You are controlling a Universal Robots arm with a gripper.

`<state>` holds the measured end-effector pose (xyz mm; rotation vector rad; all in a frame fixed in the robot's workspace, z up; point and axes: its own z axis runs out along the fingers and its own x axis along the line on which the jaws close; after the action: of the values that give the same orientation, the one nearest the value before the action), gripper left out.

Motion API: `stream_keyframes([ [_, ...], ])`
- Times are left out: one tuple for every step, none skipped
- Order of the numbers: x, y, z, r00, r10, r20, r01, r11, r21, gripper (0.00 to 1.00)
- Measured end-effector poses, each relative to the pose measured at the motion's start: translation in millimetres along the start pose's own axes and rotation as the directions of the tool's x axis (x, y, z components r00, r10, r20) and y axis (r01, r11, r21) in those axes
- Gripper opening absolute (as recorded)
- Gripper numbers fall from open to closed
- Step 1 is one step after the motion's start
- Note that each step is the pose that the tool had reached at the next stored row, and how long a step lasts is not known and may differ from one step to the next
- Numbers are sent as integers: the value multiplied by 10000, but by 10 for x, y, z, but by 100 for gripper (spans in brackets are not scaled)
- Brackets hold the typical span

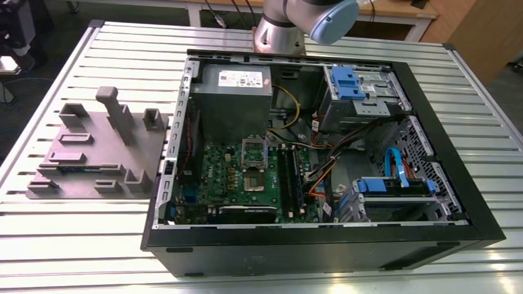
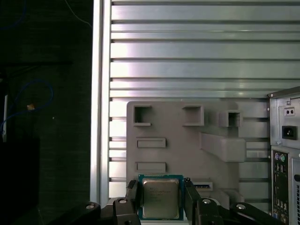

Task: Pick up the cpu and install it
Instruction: 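Pick up the cpu and move it towards the insertion slot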

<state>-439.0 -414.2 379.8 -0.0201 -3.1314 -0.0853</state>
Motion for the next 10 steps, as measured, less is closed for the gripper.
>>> stream_keyframes([
  [-4, 0, 0, 10000, 0, 0, 0, 10000, 0, 47],
  [-7, 0, 1, 10000, 0, 1, 0, 10000, 0, 47],
  [-10, 0, 0, 10000, 0, 1, 0, 10000, 0, 47],
  [-13, 0, 0, 10000, 0, -1, 0, 10000, 1, 47],
  [-17, 0, 0, 10000, 0, 0, 0, 10000, 0, 47],
  [-20, 0, 0, 10000, 0, 0, 0, 10000, 0, 47],
  [-24, 0, -1, 10000, 0, -1, 0, 10000, 1, 47],
  [-28, 0, -1, 10000, 0, -1, 0, 10000, 0, 47],
  [-32, 0, 0, 10000, 0, 0, 0, 10000, 0, 47],
  [-36, 0, 0, 10000, 0, 0, 0, 10000, 0, 47],
])
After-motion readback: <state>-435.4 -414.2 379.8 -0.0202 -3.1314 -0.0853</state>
